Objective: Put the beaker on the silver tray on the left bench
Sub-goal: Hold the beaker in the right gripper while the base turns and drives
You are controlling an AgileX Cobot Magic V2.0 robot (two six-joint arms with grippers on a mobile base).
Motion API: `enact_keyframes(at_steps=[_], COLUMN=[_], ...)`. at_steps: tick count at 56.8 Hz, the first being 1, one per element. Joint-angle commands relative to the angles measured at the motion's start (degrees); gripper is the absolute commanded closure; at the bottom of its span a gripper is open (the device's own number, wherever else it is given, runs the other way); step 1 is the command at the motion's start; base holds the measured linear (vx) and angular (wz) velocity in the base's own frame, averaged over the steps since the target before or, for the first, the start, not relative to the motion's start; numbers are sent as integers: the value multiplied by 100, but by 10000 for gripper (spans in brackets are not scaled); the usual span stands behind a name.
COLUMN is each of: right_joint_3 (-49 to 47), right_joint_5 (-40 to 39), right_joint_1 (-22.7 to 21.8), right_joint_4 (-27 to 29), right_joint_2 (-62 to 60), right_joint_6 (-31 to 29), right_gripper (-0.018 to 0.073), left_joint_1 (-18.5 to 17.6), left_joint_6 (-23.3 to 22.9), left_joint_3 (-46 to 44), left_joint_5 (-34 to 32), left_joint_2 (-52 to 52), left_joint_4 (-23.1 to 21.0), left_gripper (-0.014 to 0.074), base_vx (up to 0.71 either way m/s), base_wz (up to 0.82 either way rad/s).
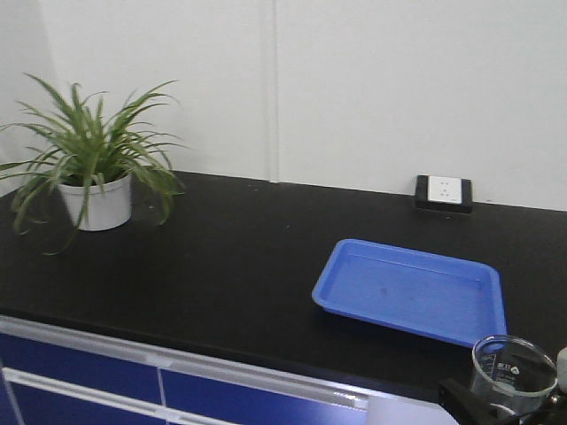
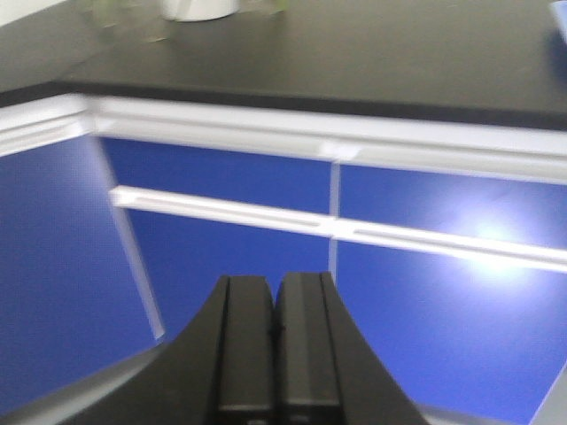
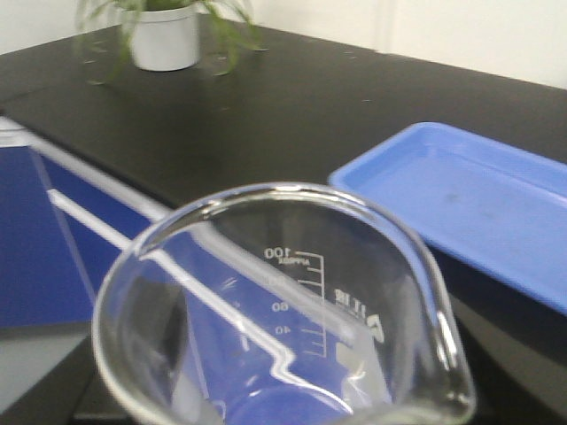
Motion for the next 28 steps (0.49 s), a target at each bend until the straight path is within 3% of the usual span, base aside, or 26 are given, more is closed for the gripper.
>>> enact_keyframes(at_steps=[1,28], right_joint_3=[-178,-178], right_joint_5=[103,103], right_joint_1=[-23,-23], right_joint_4=[-4,-4], right_joint_2=[-28,-28], right_joint_6=[-19,-22], right_gripper=[566,566], left_joint_1=[-36,-36], left_joint_6=[-18,-18], left_joint_3=[159,159], left_joint_5=[-448,-448], left_joint_2=[-90,-90], left_joint_4=[-9,-9], left_gripper=[595,595], base_vx=[-34,-32], base_wz=[54,54])
